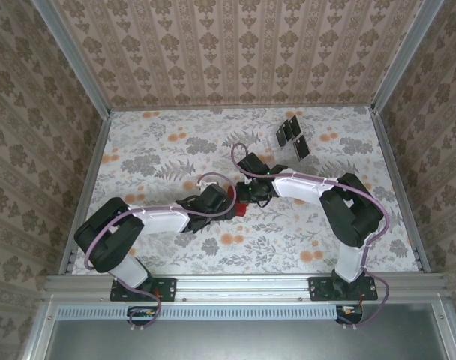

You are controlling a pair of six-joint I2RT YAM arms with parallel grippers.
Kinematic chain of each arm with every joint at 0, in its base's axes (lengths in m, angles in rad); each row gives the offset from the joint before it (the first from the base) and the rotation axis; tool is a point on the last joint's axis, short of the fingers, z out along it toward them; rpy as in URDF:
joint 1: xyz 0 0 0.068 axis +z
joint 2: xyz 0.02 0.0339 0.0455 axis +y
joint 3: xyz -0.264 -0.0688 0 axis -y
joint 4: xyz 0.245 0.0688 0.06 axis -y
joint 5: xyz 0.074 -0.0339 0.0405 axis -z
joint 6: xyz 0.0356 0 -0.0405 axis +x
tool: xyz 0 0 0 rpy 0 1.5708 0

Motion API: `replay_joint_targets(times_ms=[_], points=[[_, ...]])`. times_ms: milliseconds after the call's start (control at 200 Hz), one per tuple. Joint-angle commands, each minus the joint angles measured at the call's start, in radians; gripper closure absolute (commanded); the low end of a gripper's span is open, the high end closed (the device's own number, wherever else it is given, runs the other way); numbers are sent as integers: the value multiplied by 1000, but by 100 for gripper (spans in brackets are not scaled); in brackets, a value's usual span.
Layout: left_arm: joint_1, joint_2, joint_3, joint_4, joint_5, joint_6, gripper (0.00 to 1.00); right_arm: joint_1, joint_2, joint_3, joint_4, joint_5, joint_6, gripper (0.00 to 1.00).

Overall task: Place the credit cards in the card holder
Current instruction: Close the button on the card holder.

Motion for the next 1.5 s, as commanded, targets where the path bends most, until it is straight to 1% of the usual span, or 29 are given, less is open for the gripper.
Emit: replay_joint_targets(times_ms=[0, 245, 545, 1025, 1315, 1495], points=[[4, 122, -62, 50, 182, -47, 0, 4, -30, 24, -68, 46, -28, 100], [3, 128, -63, 56, 185, -49, 0, 11, 13, 42, -62, 30, -27, 100], [3, 131, -62, 61, 185, -51, 0, 48, 79, 84, -74, 23, -32, 100], [4, 131, -70, 71, 187, -50, 0, 57, 76, 77, -102, 56, -44, 100], [3, 132, -71, 71, 185, -54, 0, 76, 130, 50, -89, 19, -35, 100], [4, 134, -71, 73, 187, -55, 0, 103, 168, 26, -99, 22, -18, 100]])
